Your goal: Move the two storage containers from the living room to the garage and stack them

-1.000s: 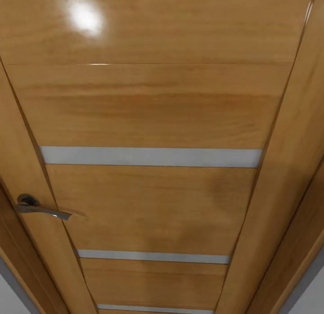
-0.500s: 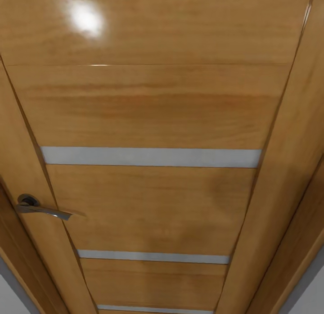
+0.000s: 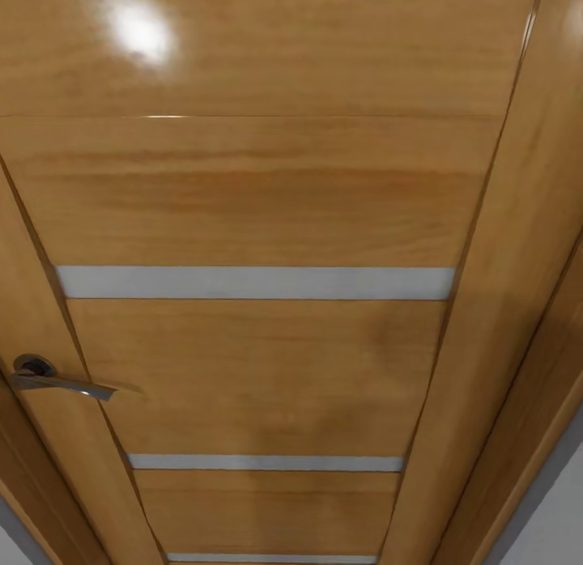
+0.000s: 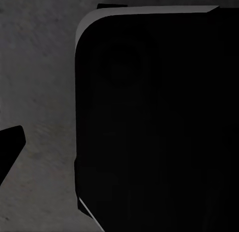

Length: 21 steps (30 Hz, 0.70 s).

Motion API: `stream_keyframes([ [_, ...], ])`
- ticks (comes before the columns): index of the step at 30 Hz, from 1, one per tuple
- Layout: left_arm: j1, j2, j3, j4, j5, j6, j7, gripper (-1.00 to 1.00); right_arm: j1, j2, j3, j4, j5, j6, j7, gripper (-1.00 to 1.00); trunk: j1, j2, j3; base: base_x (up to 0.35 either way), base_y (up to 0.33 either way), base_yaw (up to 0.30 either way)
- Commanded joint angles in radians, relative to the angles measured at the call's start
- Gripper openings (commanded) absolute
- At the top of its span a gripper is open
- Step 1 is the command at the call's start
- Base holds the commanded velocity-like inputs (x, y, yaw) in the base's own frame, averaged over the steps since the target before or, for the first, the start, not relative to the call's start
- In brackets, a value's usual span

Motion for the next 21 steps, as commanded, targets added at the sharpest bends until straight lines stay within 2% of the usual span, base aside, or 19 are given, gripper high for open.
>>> stream_keyframes([
  [1, 0.0, 0.0, 0.001, 0.0, 0.003, -0.003, 0.0, 1.0, 0.0, 0.0, 0.007, 0.001, -0.007, -0.003, -0.001, 1.0, 0.0, 0.0, -0.001, 0.0, 0.0, -0.003],
  [21, 0.0, 0.0, 0.001, 0.0, 0.003, -0.003, 0.0, 1.0, 0.0, 0.0, 0.008, 0.001, -0.007, -0.003, -0.001, 1.0, 0.0, 0.0, -0.001, 0.0, 0.0, 0.0],
])
